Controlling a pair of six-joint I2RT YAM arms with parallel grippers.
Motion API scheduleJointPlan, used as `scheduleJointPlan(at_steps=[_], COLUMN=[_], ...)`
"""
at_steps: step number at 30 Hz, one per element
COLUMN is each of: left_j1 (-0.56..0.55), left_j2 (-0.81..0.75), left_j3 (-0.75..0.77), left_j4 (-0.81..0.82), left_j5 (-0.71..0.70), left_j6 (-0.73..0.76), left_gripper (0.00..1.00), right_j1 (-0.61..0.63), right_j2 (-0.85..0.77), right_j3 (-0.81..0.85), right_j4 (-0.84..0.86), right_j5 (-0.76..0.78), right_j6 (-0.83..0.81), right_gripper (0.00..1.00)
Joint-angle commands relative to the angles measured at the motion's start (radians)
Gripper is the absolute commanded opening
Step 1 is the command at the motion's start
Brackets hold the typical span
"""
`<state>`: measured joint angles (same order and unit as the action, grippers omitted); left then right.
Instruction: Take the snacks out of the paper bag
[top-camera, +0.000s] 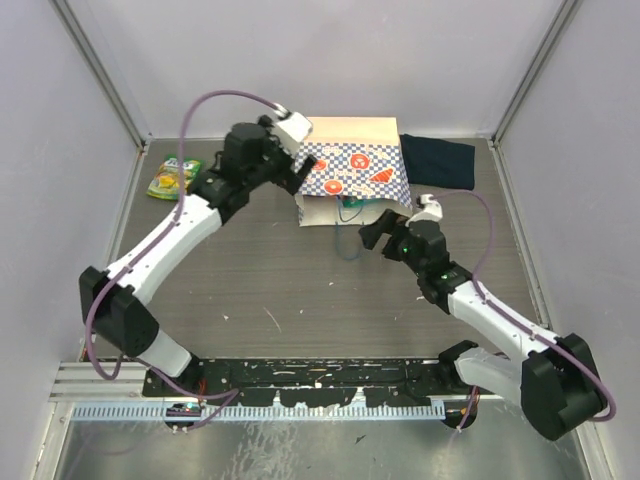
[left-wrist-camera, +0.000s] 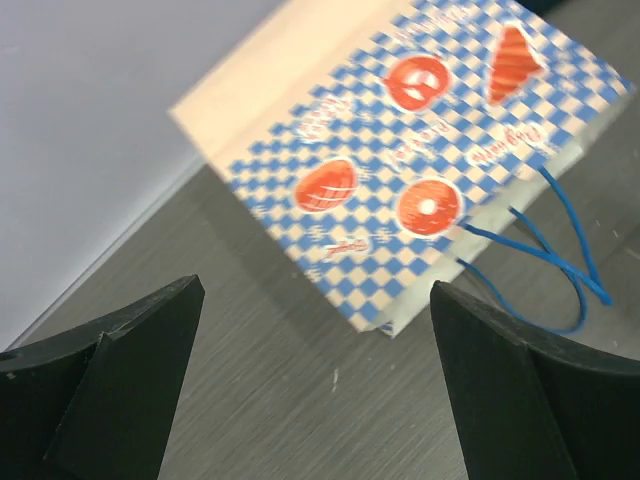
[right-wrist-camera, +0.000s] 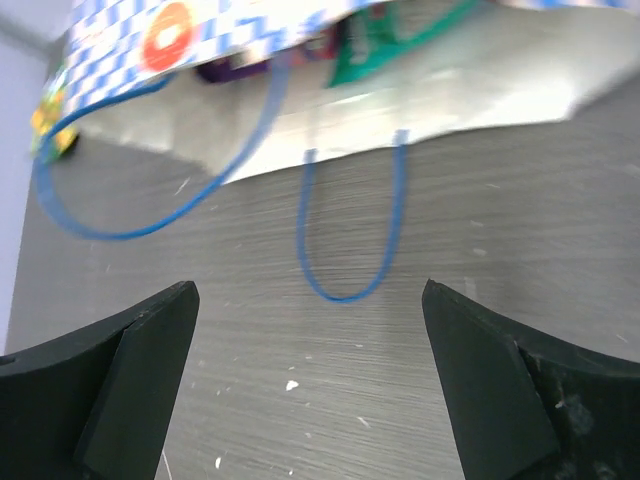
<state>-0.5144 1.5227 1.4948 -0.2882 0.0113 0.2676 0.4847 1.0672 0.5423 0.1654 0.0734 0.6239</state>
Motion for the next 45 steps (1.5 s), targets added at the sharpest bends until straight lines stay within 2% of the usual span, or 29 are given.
scheduleJointPlan(at_steps=[1,4,7,13,16,20,22,23,25,26,29,35,37,42,45], left_j1=[-0.056,-0.117,-0.188,-0.278,-0.308,-0.319,-0.319,-0.319,-0.319,-0.319,-0.318,-0.314,-0.315,-0.316,-0.316], left_j2=[0.145,0.257,0.34,0.448,0.473,0.467,0.474,0.482,0.503,0.511,0.528,0.499,0.493,0.518,0.53], left_j3=[0.021,0.086,0.141,0.217,0.233,0.243,0.27,0.288,0.327,0.349,0.422,0.504,0.539,0.632,0.658], left_j4=[0.02,-0.008,-0.037,-0.027,0.035,0.113,0.124,0.125,0.138,0.133,0.077,0.021,-0.013,-0.117,-0.154], left_j5=[0.106,0.158,0.142,0.086,0.013,-0.018,-0.049,-0.077,-0.151,-0.169,-0.165,-0.098,-0.078,-0.051,-0.071], left_j6=[0.18,0.257,0.322,0.356,0.364,0.341,0.334,0.332,0.319,0.317,0.295,0.176,0.141,0.111,0.112], left_gripper=[0.98,0.98,0.98,0.98,0.98,1.0,0.91,0.77,0.37,0.25,0.0,0.0,0.0,0.0,0.0], right_j1=[-0.107,-0.162,-0.184,-0.19,-0.191,-0.192,-0.191,-0.191,-0.191,-0.189,-0.159,0.007,0.042,0.069,0.068], right_j2=[-0.093,-0.185,-0.23,-0.162,-0.132,-0.067,-0.017,0.008,0.057,0.079,0.15,0.299,0.362,0.56,0.666], right_j3=[-0.035,-0.099,-0.128,-0.107,-0.118,-0.13,-0.122,-0.116,-0.107,-0.105,-0.097,-0.039,0.012,0.12,0.171], right_j4=[-0.097,-0.127,-0.146,-0.164,-0.121,-0.042,0.008,0.032,0.091,0.126,0.235,0.409,0.41,0.503,0.555], right_j5=[0.082,0.103,0.108,0.077,0.059,0.051,0.033,0.022,0.005,0.003,0.028,0.285,0.348,0.447,0.496], right_j6=[0.252,0.326,0.359,0.358,0.363,0.392,0.418,0.435,0.481,0.506,0.594,0.723,0.766,0.9,0.961], right_gripper=[1.0,1.0,1.0,1.0,1.0,1.0,1.0,0.98,0.95,0.94,0.91,0.9,0.88,0.76,0.72])
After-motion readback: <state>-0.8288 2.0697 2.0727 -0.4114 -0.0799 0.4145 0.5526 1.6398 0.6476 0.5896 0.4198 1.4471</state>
